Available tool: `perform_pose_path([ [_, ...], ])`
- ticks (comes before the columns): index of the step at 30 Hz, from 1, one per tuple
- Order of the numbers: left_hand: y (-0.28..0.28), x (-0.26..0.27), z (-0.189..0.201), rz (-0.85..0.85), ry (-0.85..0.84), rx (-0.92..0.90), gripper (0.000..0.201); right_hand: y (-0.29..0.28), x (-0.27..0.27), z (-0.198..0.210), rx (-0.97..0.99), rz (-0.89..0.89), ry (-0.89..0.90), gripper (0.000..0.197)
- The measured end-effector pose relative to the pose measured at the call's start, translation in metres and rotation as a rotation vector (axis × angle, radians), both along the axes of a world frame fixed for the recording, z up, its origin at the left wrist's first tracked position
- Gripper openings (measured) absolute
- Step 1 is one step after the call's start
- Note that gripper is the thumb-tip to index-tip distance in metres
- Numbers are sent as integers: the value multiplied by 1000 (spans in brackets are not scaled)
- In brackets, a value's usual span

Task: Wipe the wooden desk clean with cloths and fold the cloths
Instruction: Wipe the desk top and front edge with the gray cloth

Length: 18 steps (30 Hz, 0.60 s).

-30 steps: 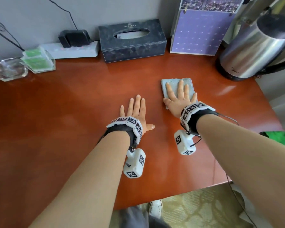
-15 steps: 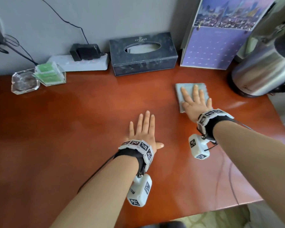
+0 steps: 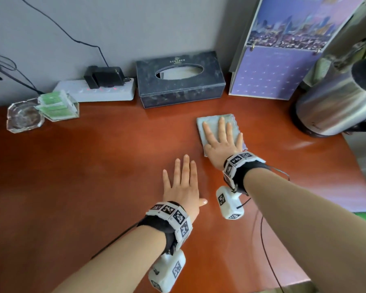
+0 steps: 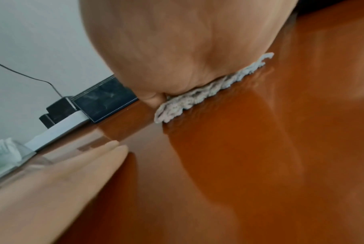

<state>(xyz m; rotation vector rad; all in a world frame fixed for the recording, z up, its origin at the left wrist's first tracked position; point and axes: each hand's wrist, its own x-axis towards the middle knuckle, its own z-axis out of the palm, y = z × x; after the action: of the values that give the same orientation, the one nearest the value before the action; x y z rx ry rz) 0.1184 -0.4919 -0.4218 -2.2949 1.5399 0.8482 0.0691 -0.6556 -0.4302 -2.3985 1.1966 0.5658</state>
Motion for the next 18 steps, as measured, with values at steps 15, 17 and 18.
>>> perform_pose_path([
  [15,-123,38,7,59,0,118,140,-73,-67,-2,-30,-256,-8,64],
  [17,-121,38,3,60,25,111,140,-74,-63,0,-40,-292,-2,64],
  [18,-119,39,1,67,31,106,139,-74,-58,1,-41,-310,0,65],
])
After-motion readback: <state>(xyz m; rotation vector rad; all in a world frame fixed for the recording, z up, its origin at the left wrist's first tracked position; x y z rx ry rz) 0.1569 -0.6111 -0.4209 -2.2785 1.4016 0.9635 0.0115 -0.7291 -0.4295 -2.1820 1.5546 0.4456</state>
